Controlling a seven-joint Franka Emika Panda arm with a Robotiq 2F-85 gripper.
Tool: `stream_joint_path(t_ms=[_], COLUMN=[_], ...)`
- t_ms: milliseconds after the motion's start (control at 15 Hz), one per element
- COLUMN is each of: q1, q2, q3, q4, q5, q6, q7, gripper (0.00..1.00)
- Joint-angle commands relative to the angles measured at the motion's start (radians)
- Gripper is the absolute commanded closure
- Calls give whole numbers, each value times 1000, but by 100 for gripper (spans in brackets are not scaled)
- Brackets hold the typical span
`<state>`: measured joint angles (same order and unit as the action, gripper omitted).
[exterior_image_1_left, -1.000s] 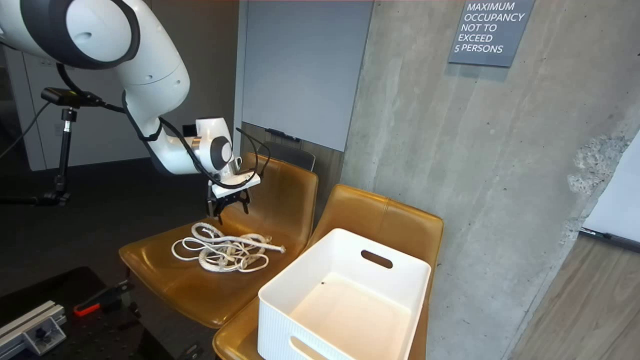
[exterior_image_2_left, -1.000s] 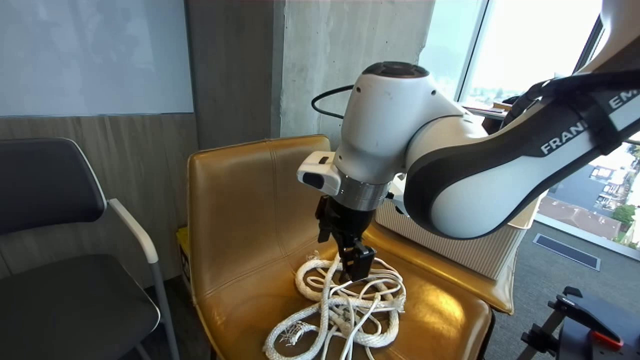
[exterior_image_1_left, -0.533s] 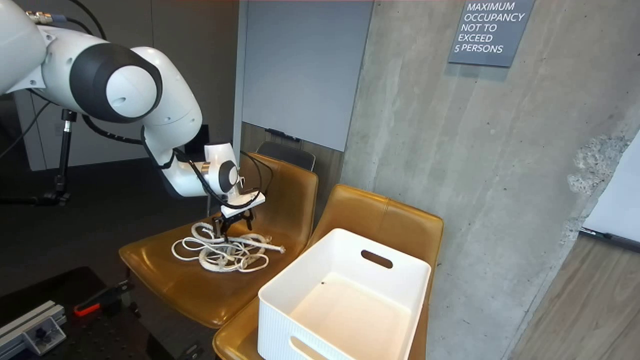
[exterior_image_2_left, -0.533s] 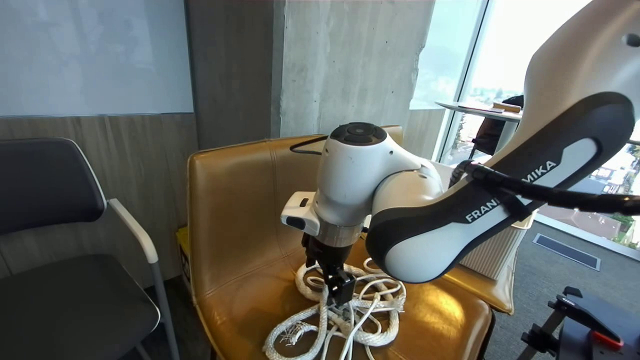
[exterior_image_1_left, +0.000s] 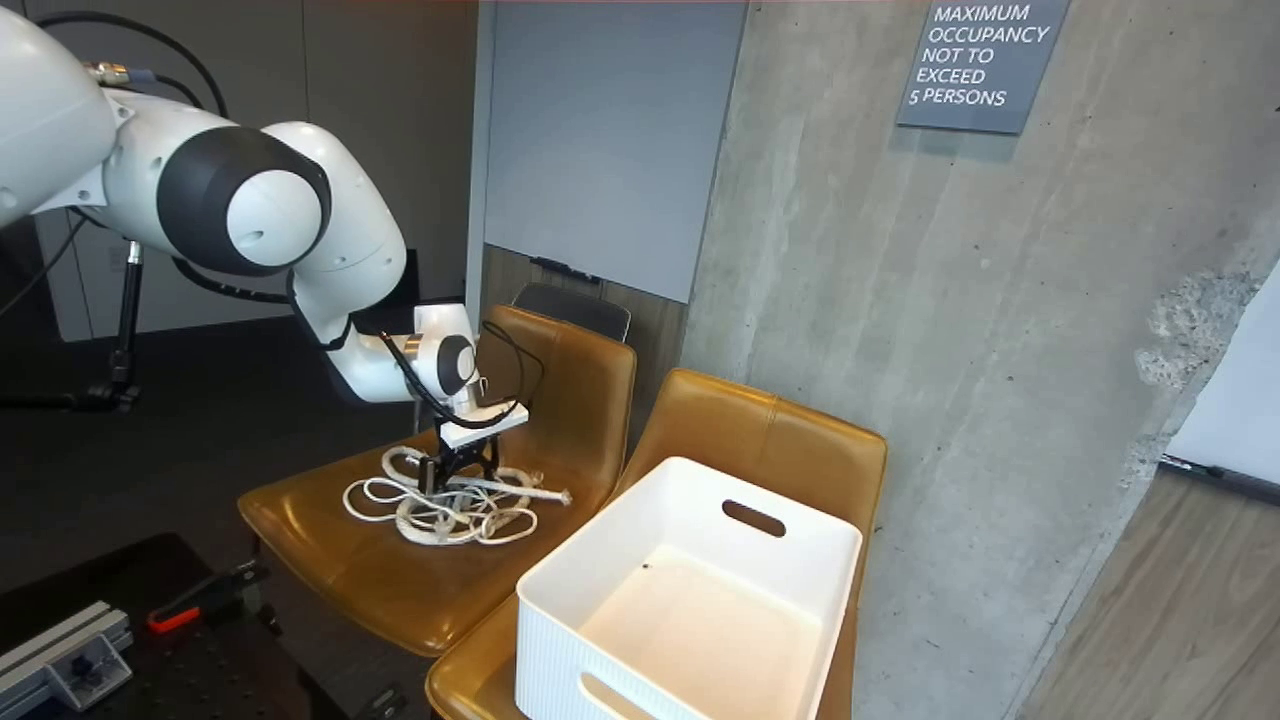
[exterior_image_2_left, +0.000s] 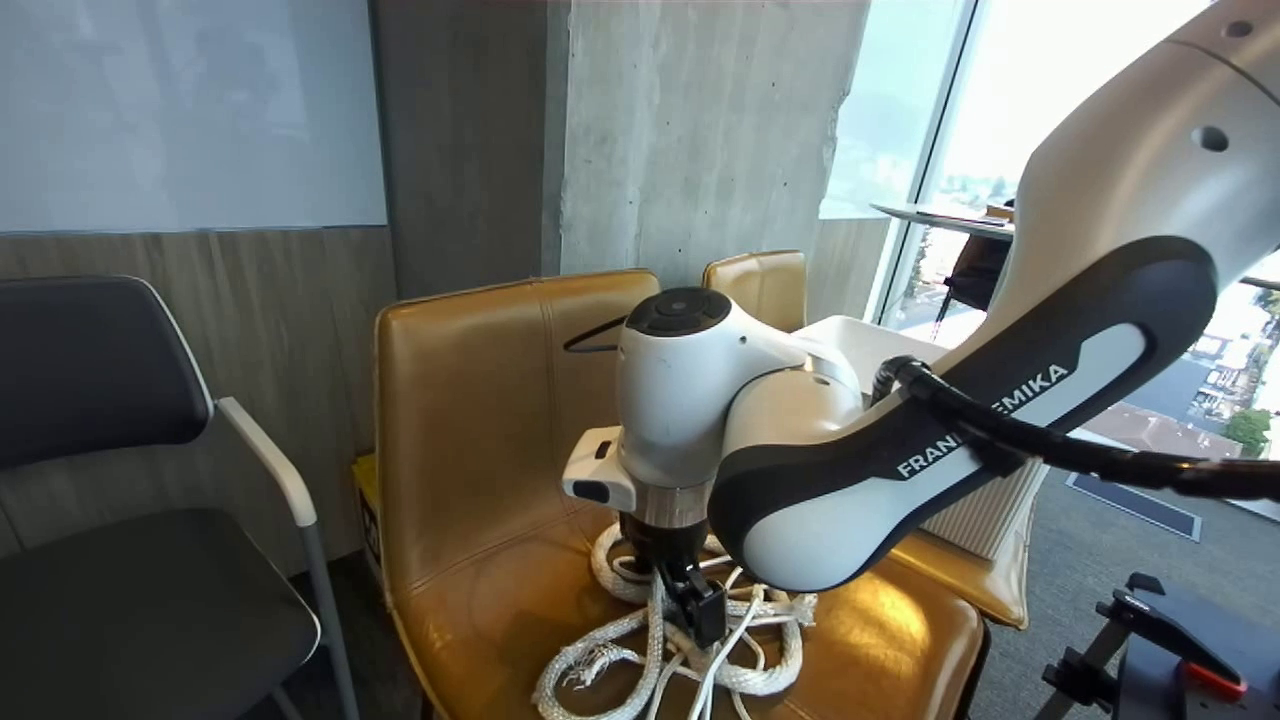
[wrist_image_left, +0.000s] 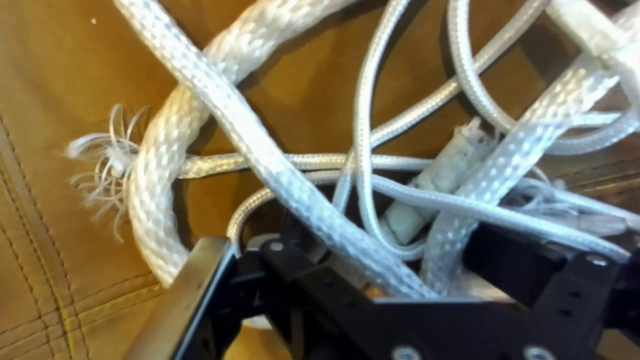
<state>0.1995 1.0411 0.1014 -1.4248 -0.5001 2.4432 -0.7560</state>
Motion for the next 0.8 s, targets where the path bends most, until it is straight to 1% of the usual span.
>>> stream_joint_path(t_ms=[0, 133, 333, 467, 533, 600, 733], q1=[-6, -14, -31, -45, -52, -66, -93], q2=[24, 16, -6, -46, -66, -107, -192], q3=[8, 8, 12, 19, 23, 38, 63], q4=[10, 11, 2, -20, -30, -48, -77], q5=[37, 47, 79, 110, 129, 161, 217], q6=[-53, -55, -69, -89, -104, -151, -217], q7=[-20, -16, -10, -2, 2, -3, -5], gripper=[51, 62, 86, 99, 99, 95, 96])
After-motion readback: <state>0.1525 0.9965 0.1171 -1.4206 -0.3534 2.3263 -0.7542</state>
